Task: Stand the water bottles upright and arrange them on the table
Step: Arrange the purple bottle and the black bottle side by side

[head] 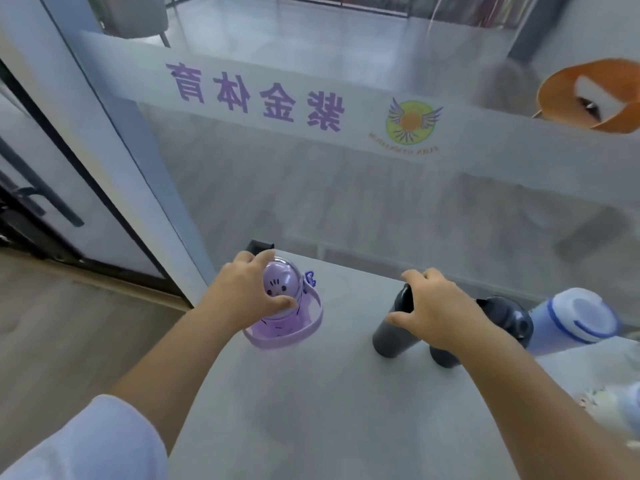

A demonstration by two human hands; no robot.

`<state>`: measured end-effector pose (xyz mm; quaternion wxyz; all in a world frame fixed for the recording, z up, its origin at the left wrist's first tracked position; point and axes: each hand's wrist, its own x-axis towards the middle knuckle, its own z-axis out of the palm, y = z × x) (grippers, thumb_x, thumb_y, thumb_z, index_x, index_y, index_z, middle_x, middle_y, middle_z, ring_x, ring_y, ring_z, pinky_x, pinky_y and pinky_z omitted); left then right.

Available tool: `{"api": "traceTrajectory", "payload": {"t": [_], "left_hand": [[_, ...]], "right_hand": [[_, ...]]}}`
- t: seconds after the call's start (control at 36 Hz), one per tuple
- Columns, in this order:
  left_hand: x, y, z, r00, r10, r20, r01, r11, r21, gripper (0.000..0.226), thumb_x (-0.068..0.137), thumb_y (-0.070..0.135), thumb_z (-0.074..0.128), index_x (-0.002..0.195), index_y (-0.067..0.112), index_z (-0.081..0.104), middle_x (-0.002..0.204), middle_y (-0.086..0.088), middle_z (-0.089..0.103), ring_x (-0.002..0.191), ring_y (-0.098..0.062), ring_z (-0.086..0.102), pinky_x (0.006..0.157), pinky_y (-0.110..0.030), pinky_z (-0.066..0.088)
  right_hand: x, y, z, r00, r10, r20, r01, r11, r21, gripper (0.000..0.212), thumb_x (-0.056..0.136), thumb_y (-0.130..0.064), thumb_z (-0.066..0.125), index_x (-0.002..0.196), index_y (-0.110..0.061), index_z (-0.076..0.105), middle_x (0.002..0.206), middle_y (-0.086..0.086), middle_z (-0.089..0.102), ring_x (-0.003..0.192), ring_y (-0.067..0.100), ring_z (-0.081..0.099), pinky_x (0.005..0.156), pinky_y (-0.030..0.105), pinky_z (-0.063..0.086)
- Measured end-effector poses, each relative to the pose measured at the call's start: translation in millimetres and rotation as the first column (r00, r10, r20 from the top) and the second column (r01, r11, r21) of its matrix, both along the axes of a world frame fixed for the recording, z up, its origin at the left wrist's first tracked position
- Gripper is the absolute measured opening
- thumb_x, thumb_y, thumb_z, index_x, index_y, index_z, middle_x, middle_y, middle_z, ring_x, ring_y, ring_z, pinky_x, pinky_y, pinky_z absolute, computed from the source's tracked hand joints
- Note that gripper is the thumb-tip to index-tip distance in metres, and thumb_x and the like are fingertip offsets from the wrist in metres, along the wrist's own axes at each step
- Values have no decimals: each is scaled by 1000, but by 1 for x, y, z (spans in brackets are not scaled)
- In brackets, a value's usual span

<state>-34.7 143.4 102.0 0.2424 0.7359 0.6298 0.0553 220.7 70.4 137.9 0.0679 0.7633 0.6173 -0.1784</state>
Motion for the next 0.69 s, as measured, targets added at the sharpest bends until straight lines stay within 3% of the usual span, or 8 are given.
{"api": "traceTrajectory", "payload": {"t": [0.22, 0.44, 0.69], "left_hand": [[-5, 20, -3, 991, -125, 54, 127, 991, -35, 88, 69, 41, 74, 143, 29, 27, 138, 0, 36, 120, -25, 42, 99, -37, 43], [-2, 54, -6, 971, -214, 105, 220, 974, -48, 85, 77, 27, 71, 146, 25, 23, 146, 0, 26, 131, -24, 31, 106, -37, 38], [7, 85, -6, 963, -256, 89, 259, 965, -30, 83, 80, 22, 69, 147, 24, 20, 151, -3, 17, 134, -27, 28, 107, -39, 35]], "right_hand": [[-3, 1, 1, 997, -67, -40, 67, 998, -14, 56, 74, -30, 67, 124, -20, 44, 116, 6, 47, 104, 28, 49, 84, 43, 50], [-11, 14, -4, 991, -62, -117, 73, 993, 91, 57, 75, -26, 66, 128, -25, 46, 117, 2, 49, 105, 25, 50, 78, 33, 45], [-19, 43, -2, 989, -57, -134, 76, 987, 141, 51, 75, -23, 66, 124, -19, 50, 118, 7, 50, 103, 27, 52, 85, 40, 50]]}}
